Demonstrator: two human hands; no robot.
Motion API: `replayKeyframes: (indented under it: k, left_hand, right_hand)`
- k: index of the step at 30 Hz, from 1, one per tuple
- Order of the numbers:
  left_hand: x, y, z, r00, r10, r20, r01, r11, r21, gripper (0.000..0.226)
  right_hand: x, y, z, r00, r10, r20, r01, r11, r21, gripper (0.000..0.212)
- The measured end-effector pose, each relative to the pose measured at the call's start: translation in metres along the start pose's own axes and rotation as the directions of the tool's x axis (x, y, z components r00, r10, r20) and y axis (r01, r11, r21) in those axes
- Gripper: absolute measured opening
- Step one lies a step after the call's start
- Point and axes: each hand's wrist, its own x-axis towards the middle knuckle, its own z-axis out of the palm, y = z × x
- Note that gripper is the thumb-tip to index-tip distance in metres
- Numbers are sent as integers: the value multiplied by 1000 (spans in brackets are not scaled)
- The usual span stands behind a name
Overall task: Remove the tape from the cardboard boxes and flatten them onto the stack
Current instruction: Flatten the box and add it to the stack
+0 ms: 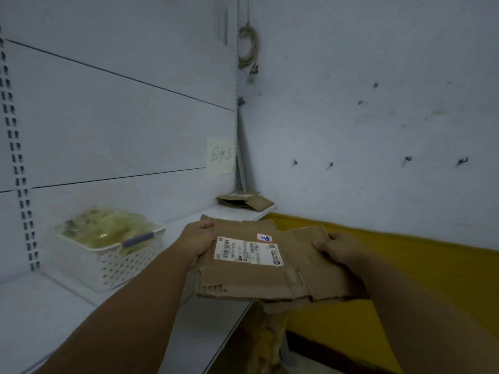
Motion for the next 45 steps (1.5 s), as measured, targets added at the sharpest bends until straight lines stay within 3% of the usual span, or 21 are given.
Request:
replayKeyframes:
  k: [11,16,22,27,30,33,36,40,43,45]
  left_hand:
    - [142,10,64,990,57,130,-69,993,91,38]
    - [170,20,88,995,45,87,-56,991,120,37]
    - [195,19,95,999,-37,-15,38,991,128,38]
    - [219,7,86,989,-71,-129,93,980,178,39]
    - [241,5,72,984,-78,-158,106,979,173,53]
    - [274,-2,65,973,-195,-126,204,977,67,74]
    - [312,-15,67,953,-304,-10,304,949,86,45]
    - [377,-26,77,970,-230,72,235,970,-68,23]
    - [420,-25,80,977,-176,120,189,976,-109,43]
    - [442,-21,71,981,-147,130,159,984,-83,53]
  right_hand:
    - [107,5,-17,991,59,-122,-61,998,-15,50]
    - [163,21,-26,997,45,-67,-42,998,46,44]
    - [238,16,-36,997,-50,54,49,999,22,53]
    - [298,-6,-21,974,-176,142,178,984,0,48]
    - [328,-23,-2,956,-242,165,241,970,24,46]
    - [361,-31,14,948,-290,133,290,957,17,45]
    - [399,-32,27,948,-305,89,308,951,-32,48]
    - [450,-33,40,977,-198,76,203,977,-69,43]
    - [475,-39,38,971,-92,221,103,994,-38,39]
    - [491,-46,36,975,-117,190,112,993,36,46]
